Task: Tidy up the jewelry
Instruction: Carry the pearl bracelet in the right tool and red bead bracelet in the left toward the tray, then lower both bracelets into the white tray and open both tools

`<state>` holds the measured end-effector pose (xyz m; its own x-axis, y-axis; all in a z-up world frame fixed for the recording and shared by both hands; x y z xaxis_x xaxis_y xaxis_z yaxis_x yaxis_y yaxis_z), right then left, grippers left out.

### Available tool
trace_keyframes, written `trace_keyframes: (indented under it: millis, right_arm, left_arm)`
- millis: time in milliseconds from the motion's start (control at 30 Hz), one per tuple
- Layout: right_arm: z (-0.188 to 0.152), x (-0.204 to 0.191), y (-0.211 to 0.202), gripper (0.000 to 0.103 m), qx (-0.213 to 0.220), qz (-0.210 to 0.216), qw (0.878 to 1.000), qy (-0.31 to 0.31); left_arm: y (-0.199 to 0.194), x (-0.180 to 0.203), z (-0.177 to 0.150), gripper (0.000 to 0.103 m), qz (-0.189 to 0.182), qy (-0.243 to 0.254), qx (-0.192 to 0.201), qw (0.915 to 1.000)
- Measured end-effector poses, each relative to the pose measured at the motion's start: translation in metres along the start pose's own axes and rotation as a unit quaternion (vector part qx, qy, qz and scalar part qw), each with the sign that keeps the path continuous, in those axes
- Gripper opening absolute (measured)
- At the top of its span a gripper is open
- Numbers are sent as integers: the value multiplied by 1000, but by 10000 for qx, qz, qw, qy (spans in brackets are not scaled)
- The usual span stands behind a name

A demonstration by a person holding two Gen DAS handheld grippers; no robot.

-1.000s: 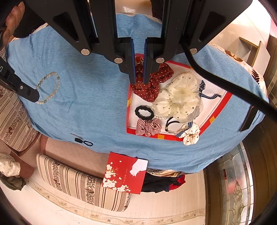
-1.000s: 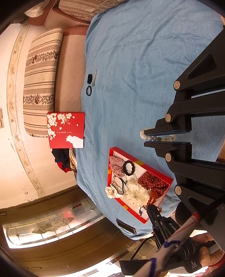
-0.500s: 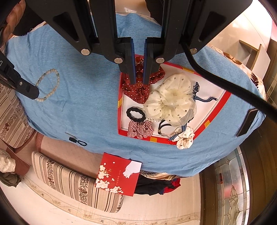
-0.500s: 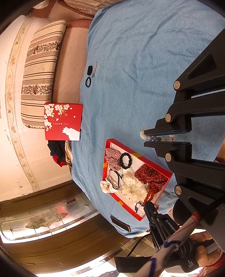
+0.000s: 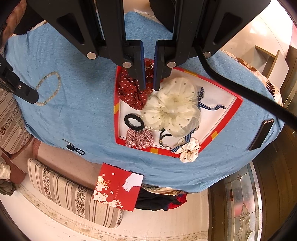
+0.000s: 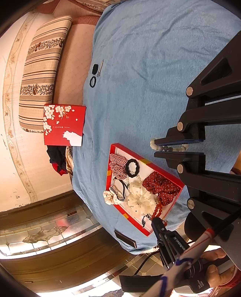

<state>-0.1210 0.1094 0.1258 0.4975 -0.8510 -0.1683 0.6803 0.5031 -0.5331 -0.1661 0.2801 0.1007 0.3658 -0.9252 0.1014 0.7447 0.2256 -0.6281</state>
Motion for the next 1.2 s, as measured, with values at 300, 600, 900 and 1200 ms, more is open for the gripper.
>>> trace_keyframes:
  millis: [300, 600, 900, 1200]
  right_arm:
    - [7, -4, 9, 7, -26, 60, 10000, 20]
    - [8, -9, 16, 7, -101, 127, 9999, 18]
    - [11, -16, 25, 7, -181, 239, 9995, 110]
    - [19, -22, 37, 7, -259, 377, 9988, 167]
  left_arm:
    - [4, -19, 8, 7, 191, 113, 49, 9997]
    - [6, -46, 28, 7, 7, 128, -30, 9999]
    - [4, -73, 53, 7, -167, 187, 6, 9997]
    - [15, -100, 65, 7, -513, -208, -154, 9983]
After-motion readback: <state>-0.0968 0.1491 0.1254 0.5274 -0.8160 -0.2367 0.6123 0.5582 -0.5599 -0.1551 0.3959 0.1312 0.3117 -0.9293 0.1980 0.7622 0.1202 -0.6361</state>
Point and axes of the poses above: each gripper's, at about its wrist camera, not at the fingertips, and y roughly the way its jaws point, x to its right, z to its top, the point moved 4 cm from there along y, roughly the way its jaws point, and after that the axes turned 10 degrees about x, right-handed, at the moved point
